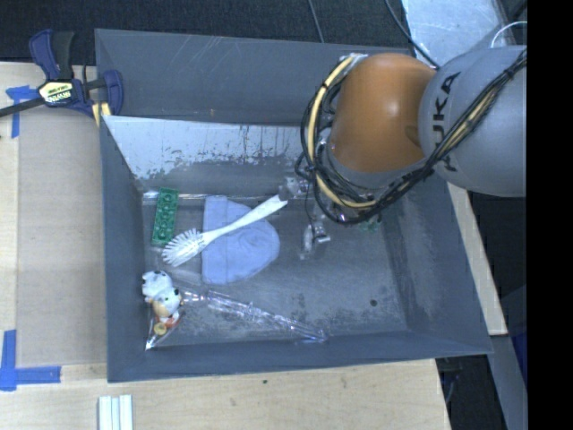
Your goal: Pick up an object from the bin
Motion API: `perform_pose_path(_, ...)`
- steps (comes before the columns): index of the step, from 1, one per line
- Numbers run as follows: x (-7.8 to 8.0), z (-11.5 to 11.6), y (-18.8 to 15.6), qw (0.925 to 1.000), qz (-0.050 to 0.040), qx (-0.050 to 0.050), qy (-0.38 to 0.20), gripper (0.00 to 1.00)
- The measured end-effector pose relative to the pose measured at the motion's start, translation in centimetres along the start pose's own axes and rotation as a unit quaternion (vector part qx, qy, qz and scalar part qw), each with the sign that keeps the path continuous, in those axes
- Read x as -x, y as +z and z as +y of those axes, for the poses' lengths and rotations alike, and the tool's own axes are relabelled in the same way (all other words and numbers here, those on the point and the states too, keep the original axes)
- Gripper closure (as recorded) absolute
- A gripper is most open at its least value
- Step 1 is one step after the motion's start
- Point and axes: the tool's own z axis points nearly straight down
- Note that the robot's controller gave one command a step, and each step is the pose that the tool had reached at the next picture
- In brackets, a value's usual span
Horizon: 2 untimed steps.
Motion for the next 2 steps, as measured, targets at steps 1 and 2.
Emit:
perform_pose_path(1,-2.8,-2.7,1.7,0.9868,-0.0011,0.0,0.162,0.0)
perform_pose_path(2,0.2,-1.0,5.3,0.9985,-0.0023,0.001,0.054,0.0)
